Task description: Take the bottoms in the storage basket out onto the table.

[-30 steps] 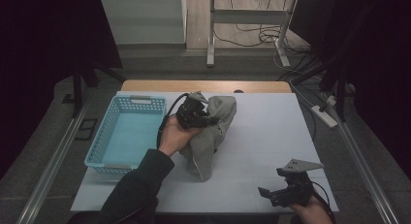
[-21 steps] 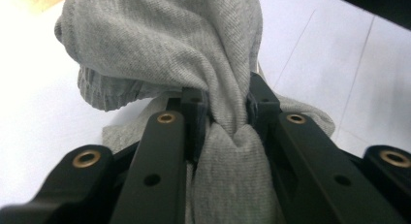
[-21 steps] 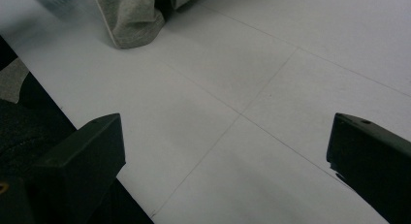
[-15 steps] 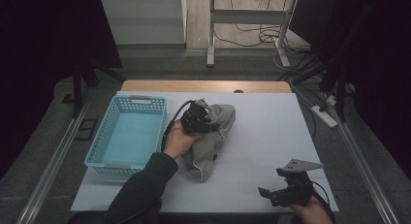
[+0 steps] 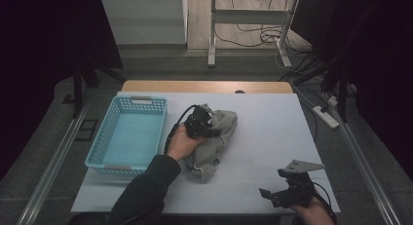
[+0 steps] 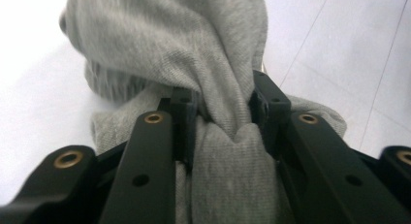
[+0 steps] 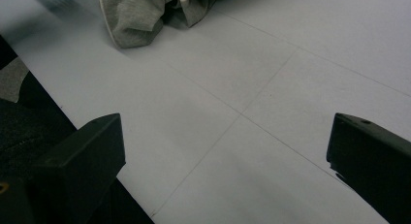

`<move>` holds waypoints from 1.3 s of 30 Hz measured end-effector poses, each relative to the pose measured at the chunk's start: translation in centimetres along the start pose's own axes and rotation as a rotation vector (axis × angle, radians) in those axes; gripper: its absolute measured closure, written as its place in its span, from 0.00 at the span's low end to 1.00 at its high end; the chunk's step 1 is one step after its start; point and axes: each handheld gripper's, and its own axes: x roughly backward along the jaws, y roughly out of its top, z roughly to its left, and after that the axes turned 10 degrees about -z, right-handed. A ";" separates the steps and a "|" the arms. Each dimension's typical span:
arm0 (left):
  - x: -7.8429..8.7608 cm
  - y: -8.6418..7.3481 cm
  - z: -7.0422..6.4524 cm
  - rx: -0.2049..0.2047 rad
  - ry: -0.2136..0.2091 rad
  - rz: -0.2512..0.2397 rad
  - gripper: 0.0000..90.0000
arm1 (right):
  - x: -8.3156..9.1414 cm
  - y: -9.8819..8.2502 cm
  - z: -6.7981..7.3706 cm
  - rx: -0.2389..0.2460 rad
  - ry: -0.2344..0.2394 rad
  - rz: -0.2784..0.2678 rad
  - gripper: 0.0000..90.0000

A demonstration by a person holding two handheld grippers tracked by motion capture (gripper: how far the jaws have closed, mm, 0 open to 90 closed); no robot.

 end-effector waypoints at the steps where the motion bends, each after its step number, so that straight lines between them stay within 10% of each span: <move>1: -0.2 -0.1 0.1 0.003 -0.006 0.012 0.72 | 0.0 0.0 0.0 0.000 0.000 0.000 0.01; 39: 0.0 0.2 -0.9 -0.037 -0.091 0.068 0.03 | -0.1 0.0 0.0 0.002 0.001 0.009 0.01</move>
